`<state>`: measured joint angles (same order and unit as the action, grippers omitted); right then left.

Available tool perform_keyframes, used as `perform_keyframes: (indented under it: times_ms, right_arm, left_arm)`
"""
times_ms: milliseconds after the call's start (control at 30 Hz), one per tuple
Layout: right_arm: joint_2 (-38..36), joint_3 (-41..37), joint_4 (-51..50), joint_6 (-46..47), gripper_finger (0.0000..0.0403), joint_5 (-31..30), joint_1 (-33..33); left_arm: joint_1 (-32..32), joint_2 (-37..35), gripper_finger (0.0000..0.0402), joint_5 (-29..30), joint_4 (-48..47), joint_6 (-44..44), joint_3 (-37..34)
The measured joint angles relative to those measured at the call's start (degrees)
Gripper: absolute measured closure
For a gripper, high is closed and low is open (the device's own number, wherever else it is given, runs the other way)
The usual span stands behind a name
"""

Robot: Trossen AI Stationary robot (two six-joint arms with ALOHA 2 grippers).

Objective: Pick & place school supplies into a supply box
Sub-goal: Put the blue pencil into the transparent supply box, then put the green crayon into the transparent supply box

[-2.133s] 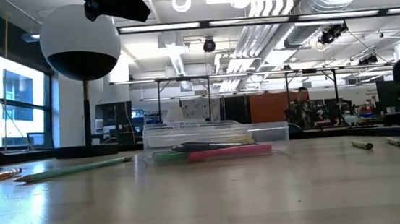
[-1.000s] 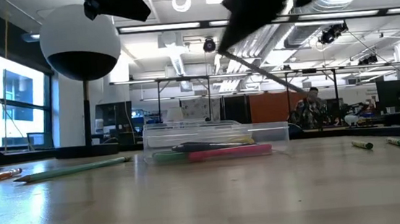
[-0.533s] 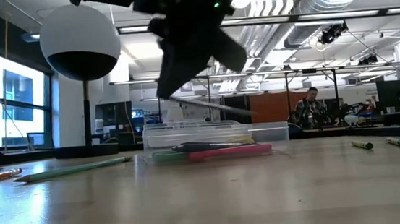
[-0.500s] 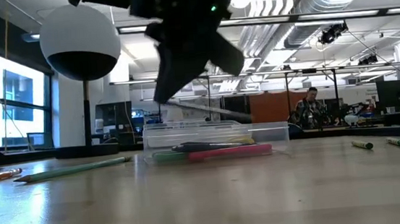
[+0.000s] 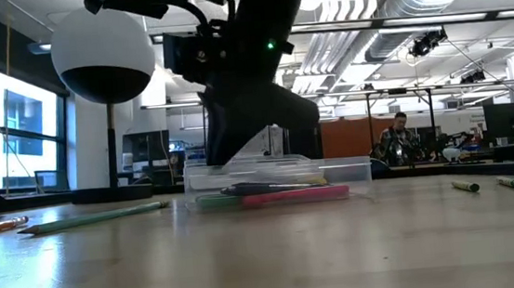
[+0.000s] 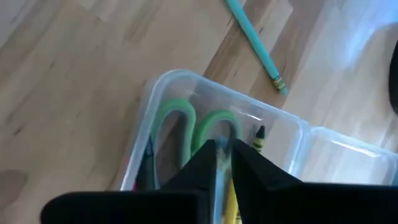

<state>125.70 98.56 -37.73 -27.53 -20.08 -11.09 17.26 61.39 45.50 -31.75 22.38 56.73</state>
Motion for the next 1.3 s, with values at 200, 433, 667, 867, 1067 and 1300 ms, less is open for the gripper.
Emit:
perform_keyframes:
  times_ms: [200,433,667,867,1067,1300]
  right_arm:
    - [0.0,0.0,0.0,2.2,0.0326,-1.6,-0.3]
    - [-2.4,0.0,-6.1,10.8,0.0305,-11.1,-2.0]
    - [-10.4,-0.8,-22.3,21.8,0.0319,-1.5,-1.4]
    - [-27.3,-18.9,-14.8,29.4,0.0329,-1.1,-0.8]
    - [-50.0,-43.7,-5.3,48.0,0.0329,-2.8,-5.0]
    - [-67.7,-69.6,19.3,73.5,0.0329,-7.5,-11.4]
  left_arm:
    - [0.0,0.0,0.0266,0.0,0.3,0.7,0.0]
    - [0.0,0.0,0.0266,0.0,0.2,2.1,0.0]
    - [0.0,0.0,0.0266,-0.1,0.2,3.0,0.0]
    - [0.0,0.0,0.0266,-1.3,-0.4,3.3,0.0]
    - [0.0,0.0,0.0266,-2.4,-2.0,3.3,0.0]
    - [0.0,0.0,0.0266,-0.4,-1.2,3.4,0.0]
